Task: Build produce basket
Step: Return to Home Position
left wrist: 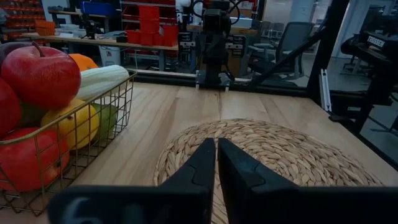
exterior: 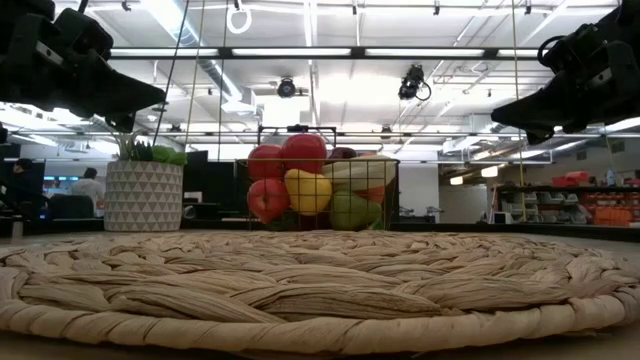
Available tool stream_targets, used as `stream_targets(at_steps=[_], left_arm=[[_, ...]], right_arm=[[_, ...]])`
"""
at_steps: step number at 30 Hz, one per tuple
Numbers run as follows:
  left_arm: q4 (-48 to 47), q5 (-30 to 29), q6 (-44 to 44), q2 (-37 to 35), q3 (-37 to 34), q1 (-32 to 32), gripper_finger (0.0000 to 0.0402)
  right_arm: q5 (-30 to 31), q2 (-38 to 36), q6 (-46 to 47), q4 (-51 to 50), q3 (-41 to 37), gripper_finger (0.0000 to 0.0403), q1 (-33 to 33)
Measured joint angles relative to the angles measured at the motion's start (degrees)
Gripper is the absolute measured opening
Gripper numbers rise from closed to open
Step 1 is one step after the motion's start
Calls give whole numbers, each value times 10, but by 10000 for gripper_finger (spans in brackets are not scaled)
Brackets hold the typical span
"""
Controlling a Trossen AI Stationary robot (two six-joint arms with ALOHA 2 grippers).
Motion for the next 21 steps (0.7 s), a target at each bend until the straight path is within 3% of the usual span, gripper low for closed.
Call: stream_targets(at_steps=[21], left_arm=[[0,0,0,0,0,0,23]], right_arm=[[0,0,0,0,0,45,0]])
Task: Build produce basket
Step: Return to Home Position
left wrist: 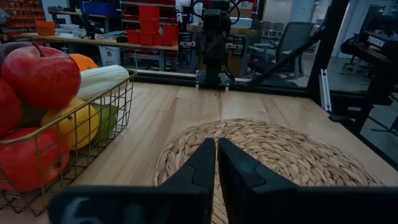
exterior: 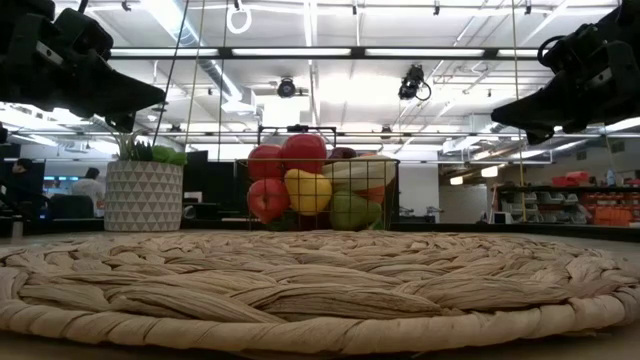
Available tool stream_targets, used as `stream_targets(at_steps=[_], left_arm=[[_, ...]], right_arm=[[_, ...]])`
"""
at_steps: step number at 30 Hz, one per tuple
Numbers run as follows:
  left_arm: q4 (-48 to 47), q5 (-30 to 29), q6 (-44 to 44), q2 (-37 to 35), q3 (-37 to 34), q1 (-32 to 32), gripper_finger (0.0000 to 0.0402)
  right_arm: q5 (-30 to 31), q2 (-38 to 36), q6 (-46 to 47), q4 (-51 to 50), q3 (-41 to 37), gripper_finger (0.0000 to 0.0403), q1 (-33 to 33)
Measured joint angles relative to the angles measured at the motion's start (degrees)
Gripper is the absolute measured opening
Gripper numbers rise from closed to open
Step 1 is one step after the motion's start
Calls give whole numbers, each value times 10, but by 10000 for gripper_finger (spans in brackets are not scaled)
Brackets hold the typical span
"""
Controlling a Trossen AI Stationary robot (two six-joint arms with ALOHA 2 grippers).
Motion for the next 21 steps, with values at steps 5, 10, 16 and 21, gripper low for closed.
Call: stream_targets(at_steps=[5,10,16,21], left_arm=[[0,0,0,0,0,0,30],[0,0,0,0,0,0,33],[0,0,0,0,0,0,26],[0,0,0,0,0,0,24]], right_arm=[[0,0,0,0,0,45,0],[0,0,0,0,0,45,0],[0,0,0,0,0,45,0],[0,0,0,0,0,45,0]])
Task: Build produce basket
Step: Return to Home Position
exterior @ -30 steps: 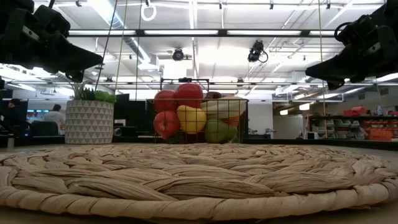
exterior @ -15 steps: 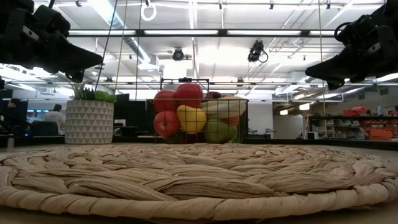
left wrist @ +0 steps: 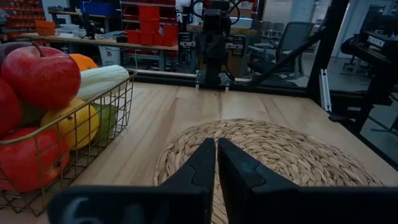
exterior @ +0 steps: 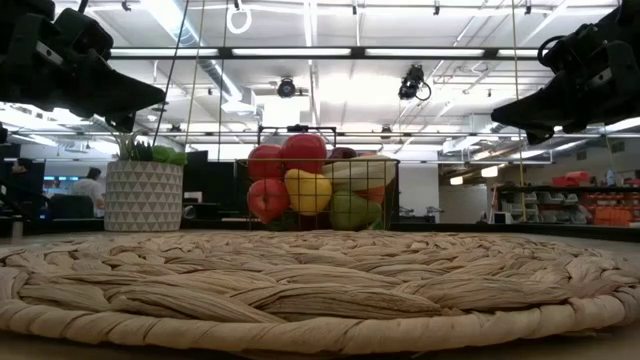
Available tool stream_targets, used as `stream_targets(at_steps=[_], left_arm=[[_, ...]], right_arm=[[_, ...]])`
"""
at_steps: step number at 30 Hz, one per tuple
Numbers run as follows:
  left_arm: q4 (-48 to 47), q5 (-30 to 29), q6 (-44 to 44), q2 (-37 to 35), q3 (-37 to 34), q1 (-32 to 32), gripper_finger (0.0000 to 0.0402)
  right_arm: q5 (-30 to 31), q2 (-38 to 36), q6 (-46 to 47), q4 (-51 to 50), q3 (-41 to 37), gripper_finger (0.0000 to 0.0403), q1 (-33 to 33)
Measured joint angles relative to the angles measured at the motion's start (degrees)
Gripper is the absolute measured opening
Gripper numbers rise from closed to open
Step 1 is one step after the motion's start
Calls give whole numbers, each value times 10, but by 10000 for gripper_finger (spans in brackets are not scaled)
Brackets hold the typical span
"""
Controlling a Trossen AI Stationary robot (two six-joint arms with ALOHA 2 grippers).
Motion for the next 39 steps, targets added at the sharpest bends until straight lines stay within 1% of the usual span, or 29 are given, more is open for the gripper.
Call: stream_targets(at_steps=[9,19,27,39], left_arm=[[0,0,0,0,0,0,33],[0,0,0,0,0,0,26],[0,0,0,0,0,0,34],[0,0,0,0,0,0,24]], right_arm=[[0,0,0,0,0,45,0],[0,0,0,0,0,45,0],[0,0,0,0,0,45,0],[0,0,0,0,0,45,0]])
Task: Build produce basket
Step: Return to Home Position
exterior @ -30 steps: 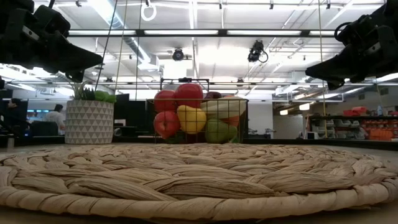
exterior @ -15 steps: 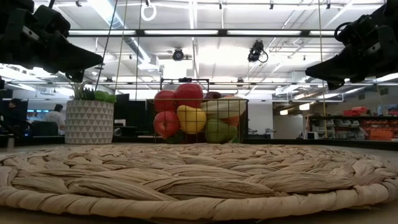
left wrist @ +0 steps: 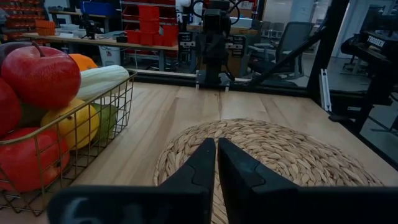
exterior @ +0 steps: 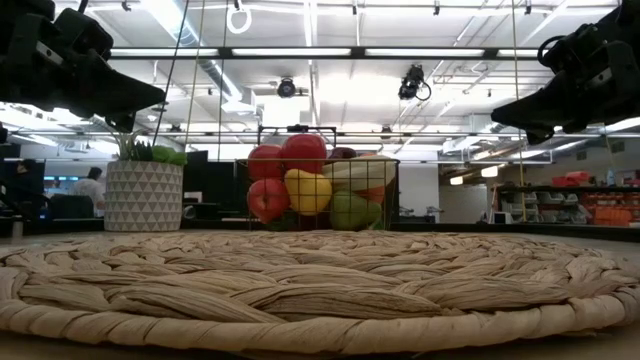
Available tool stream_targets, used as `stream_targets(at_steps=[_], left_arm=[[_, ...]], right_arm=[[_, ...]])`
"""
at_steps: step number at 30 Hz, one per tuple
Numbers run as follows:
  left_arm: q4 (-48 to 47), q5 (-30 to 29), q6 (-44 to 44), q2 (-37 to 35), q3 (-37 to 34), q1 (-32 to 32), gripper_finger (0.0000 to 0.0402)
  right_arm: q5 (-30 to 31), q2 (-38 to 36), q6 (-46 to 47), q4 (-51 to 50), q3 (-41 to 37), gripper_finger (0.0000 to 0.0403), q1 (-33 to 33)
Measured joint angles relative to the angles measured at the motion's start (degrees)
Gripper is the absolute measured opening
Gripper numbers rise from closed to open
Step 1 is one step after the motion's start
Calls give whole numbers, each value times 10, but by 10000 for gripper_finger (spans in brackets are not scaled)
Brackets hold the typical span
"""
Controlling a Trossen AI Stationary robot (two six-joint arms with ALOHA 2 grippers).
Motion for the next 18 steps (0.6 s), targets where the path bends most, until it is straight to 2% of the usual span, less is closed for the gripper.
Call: stream_targets(at_steps=[8,18], left_arm=[[0,0,0,0,0,0,34],[0,0,0,0,0,0,26]], right_arm=[[0,0,0,0,0,45,0],[0,0,0,0,0,45,0]])
